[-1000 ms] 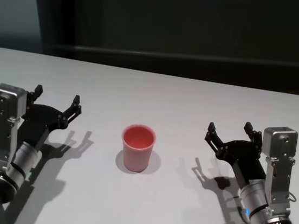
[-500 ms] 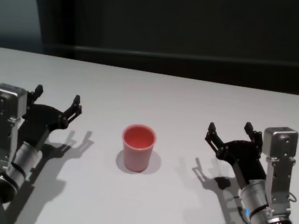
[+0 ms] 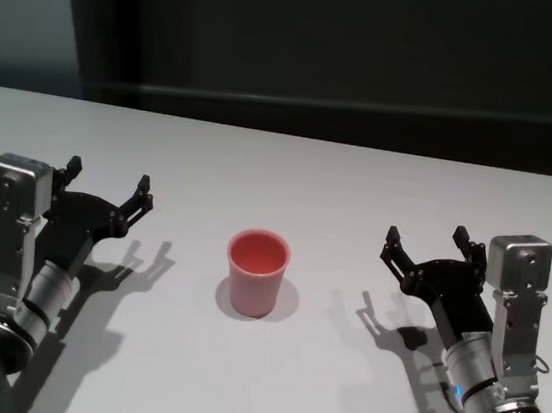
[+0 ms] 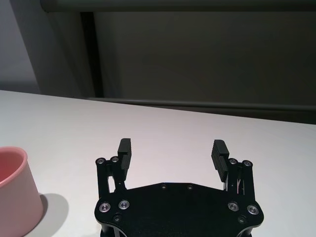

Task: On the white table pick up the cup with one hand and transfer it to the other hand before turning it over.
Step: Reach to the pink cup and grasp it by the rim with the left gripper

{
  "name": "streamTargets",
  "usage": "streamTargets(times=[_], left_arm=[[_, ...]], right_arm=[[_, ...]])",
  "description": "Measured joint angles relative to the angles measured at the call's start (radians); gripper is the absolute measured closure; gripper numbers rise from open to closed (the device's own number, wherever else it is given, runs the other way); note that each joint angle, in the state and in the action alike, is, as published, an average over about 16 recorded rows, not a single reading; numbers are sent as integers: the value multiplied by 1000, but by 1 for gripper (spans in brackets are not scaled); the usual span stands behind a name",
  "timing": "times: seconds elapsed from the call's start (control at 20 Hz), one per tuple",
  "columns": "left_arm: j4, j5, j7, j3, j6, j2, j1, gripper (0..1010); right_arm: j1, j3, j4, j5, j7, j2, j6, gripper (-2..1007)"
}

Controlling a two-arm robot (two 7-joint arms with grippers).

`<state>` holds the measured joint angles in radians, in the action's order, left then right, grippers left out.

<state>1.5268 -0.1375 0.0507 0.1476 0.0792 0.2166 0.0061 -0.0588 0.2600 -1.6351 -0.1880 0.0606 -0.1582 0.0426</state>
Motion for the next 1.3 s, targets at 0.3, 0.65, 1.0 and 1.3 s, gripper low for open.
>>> streamTargets(times=[0.3, 0.65, 1.0, 1.3], left_arm=[[0, 0, 0, 0, 0, 0, 0, 7], [0, 0, 0, 0, 0, 0, 0, 7], [0, 0, 0, 0, 0, 0, 0, 7], [0, 0, 0, 0, 0, 0, 0, 7]], right_arm=[[0, 0, 0, 0, 0, 0, 0, 5], [0, 0, 0, 0, 0, 0, 0, 5], [0, 0, 0, 0, 0, 0, 0, 5], [0, 0, 0, 0, 0, 0, 0, 5]])
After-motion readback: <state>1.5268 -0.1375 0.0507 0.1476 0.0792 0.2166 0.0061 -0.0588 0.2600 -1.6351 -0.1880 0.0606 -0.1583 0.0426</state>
